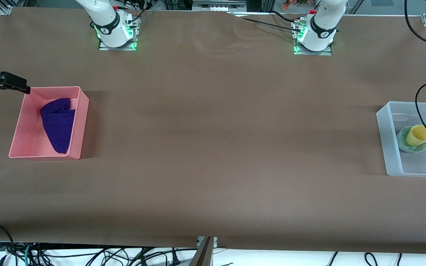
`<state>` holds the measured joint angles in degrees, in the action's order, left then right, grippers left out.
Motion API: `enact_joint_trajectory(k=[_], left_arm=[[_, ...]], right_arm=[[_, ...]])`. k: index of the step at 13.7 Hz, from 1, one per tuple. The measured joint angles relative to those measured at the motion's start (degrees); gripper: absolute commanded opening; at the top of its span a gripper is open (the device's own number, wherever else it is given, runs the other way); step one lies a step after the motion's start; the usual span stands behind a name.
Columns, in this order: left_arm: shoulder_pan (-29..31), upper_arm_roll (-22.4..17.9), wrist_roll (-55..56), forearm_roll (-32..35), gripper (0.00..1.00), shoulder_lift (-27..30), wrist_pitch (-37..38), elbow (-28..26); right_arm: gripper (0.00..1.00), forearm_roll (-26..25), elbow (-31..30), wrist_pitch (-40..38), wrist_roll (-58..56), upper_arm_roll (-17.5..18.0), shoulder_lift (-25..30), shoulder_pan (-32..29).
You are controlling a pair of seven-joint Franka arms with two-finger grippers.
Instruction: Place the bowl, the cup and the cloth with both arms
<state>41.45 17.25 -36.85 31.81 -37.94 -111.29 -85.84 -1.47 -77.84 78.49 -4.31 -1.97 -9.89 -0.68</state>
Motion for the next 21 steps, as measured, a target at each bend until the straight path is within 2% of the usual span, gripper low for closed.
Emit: enact_joint_trajectory(k=[3,5,8,12,13,14,15,16,18,19,21], left_arm=[[-0.3,2.0,0.0,-2.2,1.00,1.4,0.9,0.6],[-0.3,5.2,0.4,-4.2,1.00,3.5,3.9,1.1],[-0.6,11.8,5.9,-8.7,1.00,8.5,11.3,1.8],[-1.3,23.2,19.5,-9.7,1.00,13.8,23.2,4.9],[-1.8,24.9,21.5,-10.4,1.00,14.6,24.4,5.7],[-3.2,25.0,22.7,-12.2,1.00,15.9,24.9,6.2],[-6.2,22.8,23.7,-15.1,1.00,17.8,25.2,6.2],[-11.2,17.7,24.9,-19.4,1.00,20.2,25.7,6.1],[-23.4,4.4,28.2,-28.1,1.00,25.7,24.3,3.2],[-28.2,-0.7,30.3,-30.0,1.00,28.7,21.7,-0.1],[-34.5,-7.3,33.8,-30.8,1.00,34.1,15.8,-8.5]], right_arm=[[1.00,0.0,0.0,0.0,0.0,0.0,0.0,0.0],[1.00,0.0,0.0,0.0,0.0,0.1,0.0,0.0],[1.00,0.0,0.0,0.2,0.0,0.1,0.0,0.0],[1.00,0.0,0.0,0.7,0.0,0.5,0.0,0.7],[1.00,0.0,0.0,1.0,0.0,0.5,0.0,1.0],[1.00,0.0,0.0,1.3,0.1,0.6,0.0,1.2],[1.00,0.0,0.0,1.7,0.1,0.6,0.0,1.2],[1.00,0.0,0.0,2.1,0.1,0.5,0.0,1.2],[1.00,-0.1,0.0,2.8,0.1,0.5,-0.1,1.2],[1.00,-0.1,0.0,3.2,0.1,0.4,-0.2,1.2],[1.00,-0.1,0.0,3.5,0.1,0.4,-0.3,1.1]])
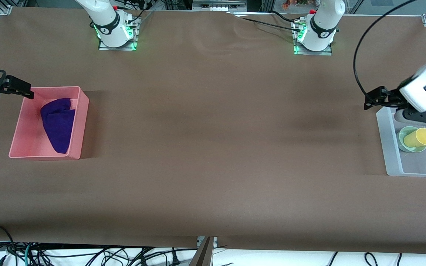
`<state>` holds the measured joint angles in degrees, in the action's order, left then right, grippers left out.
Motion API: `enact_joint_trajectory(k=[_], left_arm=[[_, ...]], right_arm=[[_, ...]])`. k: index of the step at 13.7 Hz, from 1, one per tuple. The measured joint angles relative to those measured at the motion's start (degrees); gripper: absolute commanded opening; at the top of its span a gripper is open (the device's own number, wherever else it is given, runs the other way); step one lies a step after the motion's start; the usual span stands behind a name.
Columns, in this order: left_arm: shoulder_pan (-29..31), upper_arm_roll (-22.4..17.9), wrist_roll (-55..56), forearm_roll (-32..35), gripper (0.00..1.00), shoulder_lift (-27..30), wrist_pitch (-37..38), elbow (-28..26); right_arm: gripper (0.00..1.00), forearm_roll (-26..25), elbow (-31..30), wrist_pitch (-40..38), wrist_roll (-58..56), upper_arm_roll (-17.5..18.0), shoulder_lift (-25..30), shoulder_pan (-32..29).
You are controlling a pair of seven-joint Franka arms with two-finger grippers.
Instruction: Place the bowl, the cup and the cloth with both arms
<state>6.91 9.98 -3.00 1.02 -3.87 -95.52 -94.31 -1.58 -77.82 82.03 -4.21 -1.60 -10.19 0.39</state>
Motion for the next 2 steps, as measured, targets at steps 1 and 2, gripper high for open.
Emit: enact_joint_trajectory(k=[1,2], left_arm=[[-1.7,-1.7,0.6,0.0,1.00,1.6,-1.8,-3.0],[-2.5,-2.5,1.0,0.0,1.00,2.6,-2.8,-5.0]], right_arm=[[1.00,0.0,0.0,0.1,0.0,0.0,0.0,0.0],[1.00,0.0,0.0,0.1,0.0,0.0,0.0,0.0]])
